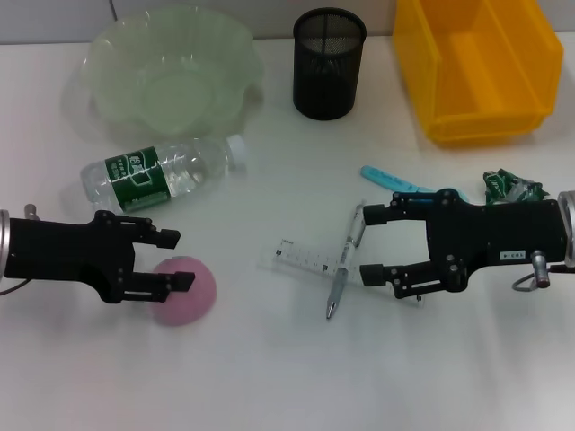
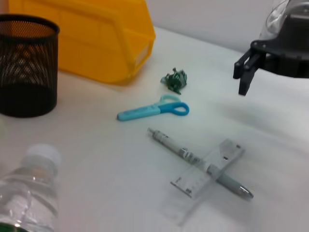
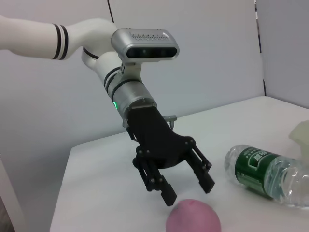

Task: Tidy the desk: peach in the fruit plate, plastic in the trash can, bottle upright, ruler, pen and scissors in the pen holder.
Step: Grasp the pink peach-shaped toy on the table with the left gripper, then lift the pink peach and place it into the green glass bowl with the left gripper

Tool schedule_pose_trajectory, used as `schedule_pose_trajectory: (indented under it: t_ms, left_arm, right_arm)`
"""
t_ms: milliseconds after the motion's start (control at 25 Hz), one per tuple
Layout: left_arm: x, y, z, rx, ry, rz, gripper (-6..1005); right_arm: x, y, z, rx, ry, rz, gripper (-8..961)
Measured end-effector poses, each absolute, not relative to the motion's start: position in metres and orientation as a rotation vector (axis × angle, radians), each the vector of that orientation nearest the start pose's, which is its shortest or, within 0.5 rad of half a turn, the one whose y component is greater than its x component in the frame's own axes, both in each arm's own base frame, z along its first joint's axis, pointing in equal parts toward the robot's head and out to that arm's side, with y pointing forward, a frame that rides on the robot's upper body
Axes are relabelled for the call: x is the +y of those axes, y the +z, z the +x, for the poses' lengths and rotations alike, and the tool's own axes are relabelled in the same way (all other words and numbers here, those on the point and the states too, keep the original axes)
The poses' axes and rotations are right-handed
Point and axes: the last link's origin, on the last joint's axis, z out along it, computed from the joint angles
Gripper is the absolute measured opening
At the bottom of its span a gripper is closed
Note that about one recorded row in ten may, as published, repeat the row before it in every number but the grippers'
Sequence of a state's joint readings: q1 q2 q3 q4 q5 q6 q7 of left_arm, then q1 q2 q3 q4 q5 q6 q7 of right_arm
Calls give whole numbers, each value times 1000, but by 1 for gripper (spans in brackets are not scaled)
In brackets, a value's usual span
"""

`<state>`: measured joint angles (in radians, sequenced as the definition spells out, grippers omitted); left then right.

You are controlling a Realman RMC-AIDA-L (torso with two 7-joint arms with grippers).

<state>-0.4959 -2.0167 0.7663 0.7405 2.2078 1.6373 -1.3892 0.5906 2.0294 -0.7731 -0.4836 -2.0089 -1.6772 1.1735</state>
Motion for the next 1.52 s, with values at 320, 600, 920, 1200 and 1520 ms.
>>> schedule_pose_trajectory:
  t_ms: [320, 600, 920, 1200, 1520]
  left_arm:
    - [310, 14, -297, -597, -279, -2914, 594]
    - [309, 7, -301, -643, -177, -2933, 591]
    - [307, 5, -295, -549, -185, -2967, 558]
    - [308, 7, -291, -515, -167, -2957, 446]
    - [306, 8, -287, -515, -209, -2976, 109]
  right_arm:
    - [311, -19, 250, 370, 750, -2970, 824]
    - [311, -20, 250, 376, 746, -2975, 824]
    - [310, -20, 249, 381, 750, -2983, 824]
    - [308, -19, 250, 387, 763, -2986, 823]
    - [306, -18, 250, 391, 774, -2985, 823]
